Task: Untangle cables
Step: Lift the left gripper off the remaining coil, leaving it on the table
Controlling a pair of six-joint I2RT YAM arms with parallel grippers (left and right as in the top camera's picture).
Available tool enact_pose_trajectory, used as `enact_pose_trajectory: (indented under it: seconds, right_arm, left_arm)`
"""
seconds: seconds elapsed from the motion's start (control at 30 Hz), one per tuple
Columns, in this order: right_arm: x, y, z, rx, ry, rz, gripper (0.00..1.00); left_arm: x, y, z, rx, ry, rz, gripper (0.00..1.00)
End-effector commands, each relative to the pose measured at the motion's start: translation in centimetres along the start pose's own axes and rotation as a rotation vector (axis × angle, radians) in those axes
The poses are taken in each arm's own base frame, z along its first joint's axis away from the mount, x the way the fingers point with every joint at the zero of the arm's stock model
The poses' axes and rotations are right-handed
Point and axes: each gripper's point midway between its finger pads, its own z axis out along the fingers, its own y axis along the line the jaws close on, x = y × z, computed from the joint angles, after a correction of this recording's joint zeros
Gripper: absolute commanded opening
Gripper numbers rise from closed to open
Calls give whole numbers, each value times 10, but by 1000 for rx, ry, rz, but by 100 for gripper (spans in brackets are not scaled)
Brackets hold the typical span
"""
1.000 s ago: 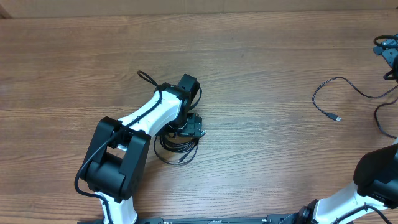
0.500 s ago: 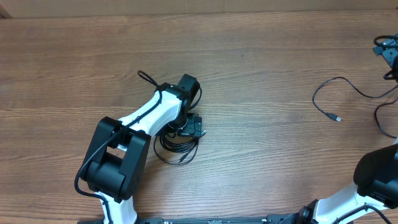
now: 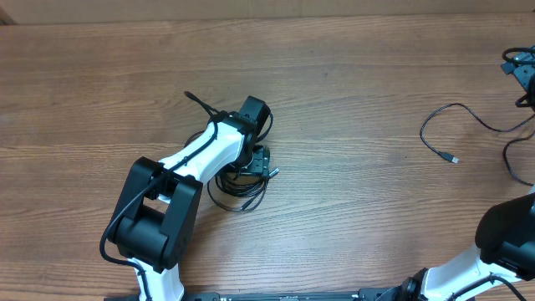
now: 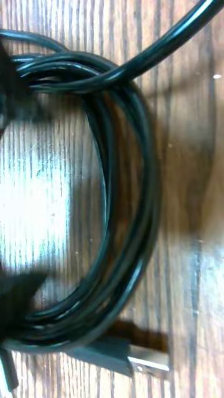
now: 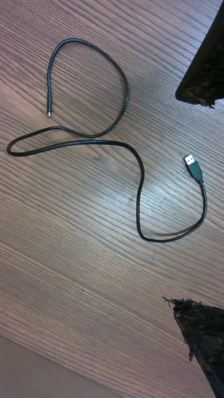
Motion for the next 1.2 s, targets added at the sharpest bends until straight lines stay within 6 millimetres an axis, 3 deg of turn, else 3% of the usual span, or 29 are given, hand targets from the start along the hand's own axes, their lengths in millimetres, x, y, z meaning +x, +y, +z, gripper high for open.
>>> enact_pose_trajectory:
  seconds: [0.0, 0.1, 0.17, 0.4, 0.53, 0.63, 0.77, 0.83, 0.87, 0.97, 1.03, 1.1, 1.17]
  right_arm:
    - [1, 2, 3, 0, 4, 1, 100]
    - [1, 2, 3, 0, 4, 1, 100]
    - [0, 2, 3, -2, 2, 1, 100]
    - [1, 2, 3, -2, 2, 1, 100]
    - [1, 2, 3, -2, 2, 1, 100]
    - [4, 7, 3, -32, 23, 5, 100]
    - [46, 33, -6, -201, 240, 6, 100]
    - [63, 44, -14, -282, 336, 11, 100]
    - [74, 52, -19, -324, 388, 4, 93]
    - [96, 65, -29, -367, 448, -77, 87]
    - [115, 73, -34, -367, 482, -149, 87]
    - [135, 83, -40, -375, 510, -229, 87]
    - [153, 94, -46, -374, 522, -307, 87]
  left_arm:
    - [32, 19, 40, -94, 132, 8, 4]
    - [24, 18, 23, -92, 139, 1, 4]
    - [11, 17, -4, -84, 130, 1, 4]
    - [-39, 8, -139, 21, -122, 1, 4]
    - [-39, 19, -193, 62, -226, -56, 4]
    - [-28, 35, -199, 46, -199, -84, 4]
    - [-11, 45, -181, 15, -108, -95, 8]
    - [-1, 48, -166, -1, -62, -93, 29]
    - [5, 49, -158, -8, -39, -91, 36]
    - [19, 52, -133, -24, 17, -88, 13]
    - [27, 54, -119, -35, 41, -87, 13]
    - [31, 55, -108, -39, 51, -86, 20]
    - [31, 55, -100, -38, 48, -87, 36]
